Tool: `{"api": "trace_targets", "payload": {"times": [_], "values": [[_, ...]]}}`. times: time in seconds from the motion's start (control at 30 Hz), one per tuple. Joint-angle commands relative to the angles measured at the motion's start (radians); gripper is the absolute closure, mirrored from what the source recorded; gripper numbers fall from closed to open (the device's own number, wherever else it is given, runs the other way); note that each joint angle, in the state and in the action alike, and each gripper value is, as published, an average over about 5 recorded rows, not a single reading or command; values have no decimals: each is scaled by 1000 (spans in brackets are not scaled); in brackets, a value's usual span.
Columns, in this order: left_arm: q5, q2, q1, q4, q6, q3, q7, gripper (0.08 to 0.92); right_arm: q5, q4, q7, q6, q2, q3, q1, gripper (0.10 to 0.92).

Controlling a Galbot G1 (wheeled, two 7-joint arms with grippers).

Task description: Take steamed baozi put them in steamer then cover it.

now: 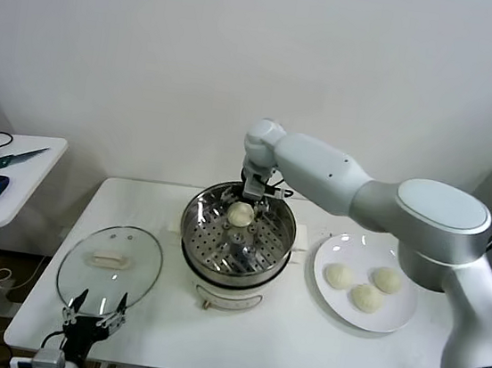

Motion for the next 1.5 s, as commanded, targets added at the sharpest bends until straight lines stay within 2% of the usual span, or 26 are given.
{"api": "trace_targets", "payload": {"times": [0.03, 0.1, 0.23, 0.47, 0.67, 1.03, 1.5], "values": [[0, 0, 1, -1, 2, 1, -1, 177, 665, 114, -120, -206, -133, -250, 320, 203], [0, 0, 1, -5, 4, 0, -1, 177, 798, 165, -156, -354, -212, -333, 396, 203], [0, 2, 0, -8, 5, 0, 0, 177, 888, 265, -156, -574, -384, -451, 482, 203], [0, 4, -8, -9, 6, 1, 0, 177, 784, 419, -51, -786, -628, -573, 474, 203], [-3, 3, -9, -20, 7, 1, 0, 177, 727, 504, 48, -924, -755, -509, 299, 203], [-1, 2, -12, -9, 3, 1, -1, 177, 569, 407, 144, -990, -734, -187, -103, 217], [5, -2, -6, 0, 1, 0, -1, 177, 444, 242, 176, -991, -605, -5, -313, 202]]}}
